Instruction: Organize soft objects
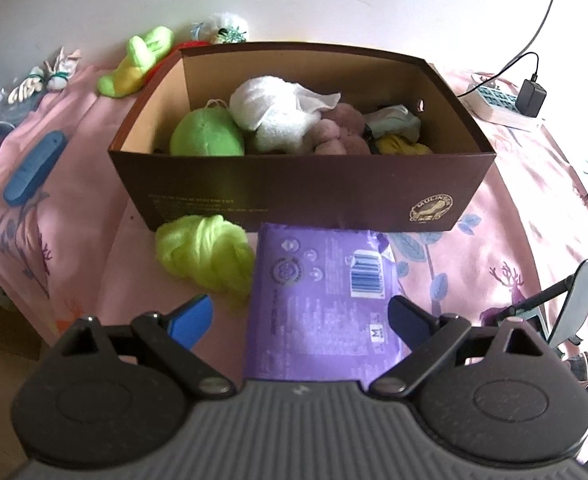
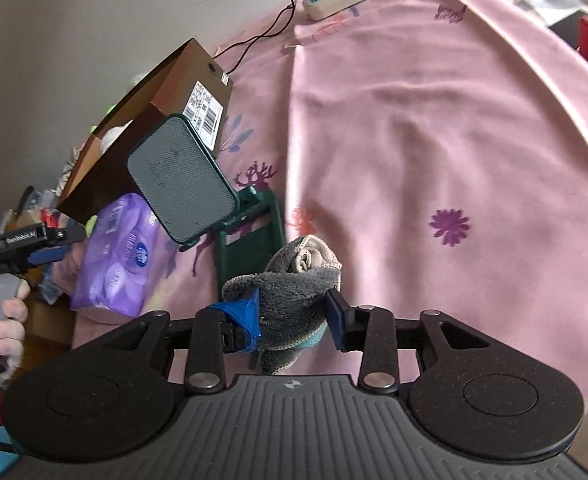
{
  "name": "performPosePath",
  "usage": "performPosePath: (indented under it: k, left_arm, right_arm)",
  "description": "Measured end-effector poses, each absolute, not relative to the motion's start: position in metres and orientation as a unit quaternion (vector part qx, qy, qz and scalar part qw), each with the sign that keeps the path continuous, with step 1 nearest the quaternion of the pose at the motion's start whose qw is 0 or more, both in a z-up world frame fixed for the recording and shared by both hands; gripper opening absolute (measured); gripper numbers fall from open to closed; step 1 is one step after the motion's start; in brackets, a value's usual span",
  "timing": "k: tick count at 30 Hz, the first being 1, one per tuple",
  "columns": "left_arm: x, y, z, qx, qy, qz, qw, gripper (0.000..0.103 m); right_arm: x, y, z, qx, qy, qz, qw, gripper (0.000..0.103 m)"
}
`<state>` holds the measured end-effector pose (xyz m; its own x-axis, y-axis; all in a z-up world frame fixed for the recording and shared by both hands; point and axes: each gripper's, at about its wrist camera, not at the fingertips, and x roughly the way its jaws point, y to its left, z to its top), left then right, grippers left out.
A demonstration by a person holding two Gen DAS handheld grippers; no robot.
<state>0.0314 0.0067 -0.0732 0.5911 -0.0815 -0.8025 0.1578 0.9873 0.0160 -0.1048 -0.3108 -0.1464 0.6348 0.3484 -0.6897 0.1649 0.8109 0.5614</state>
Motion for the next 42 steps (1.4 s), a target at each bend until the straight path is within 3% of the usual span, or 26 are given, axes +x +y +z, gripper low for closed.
performPosePath:
  k: [5, 10, 14, 20, 25, 42]
  left_arm:
    - [0.037, 0.010, -0.073, 0.044, 0.450, -0.056, 0.890, 0.095]
    - [0.043, 0.013, -0.076, 0.042, 0.453, -0.049, 0.889, 0.095]
    - [0.047, 0.016, -0.079, 0.040, 0.456, -0.042, 0.888, 0.095]
    - [0.057, 0.037, -0.077, 0.035, 0.447, -0.003, 0.894, 0.095]
    - [0.066, 0.074, -0.081, -0.011, 0.458, 0.045, 0.888, 0.095]
    - [0.104, 0.113, -0.110, -0.112, 0.476, 0.088, 0.868, 0.097]
  right_arm:
    - [-0.102, -0.311, -0.148, 0.311, 0.425, 0.055, 0.848, 0.021]
    - [-0.096, -0.305, -0.150, 0.316, 0.430, 0.066, 0.843, 0.033]
    - [-0.088, -0.296, -0.156, 0.322, 0.444, 0.089, 0.831, 0.035]
    - [-0.084, -0.292, -0.158, 0.326, 0.447, 0.101, 0.827, 0.035]
    - [-0.087, -0.298, -0.154, 0.334, 0.432, 0.093, 0.833, 0.026]
    - [-0.094, -0.322, -0.139, 0.372, 0.378, 0.022, 0.847, 0.025]
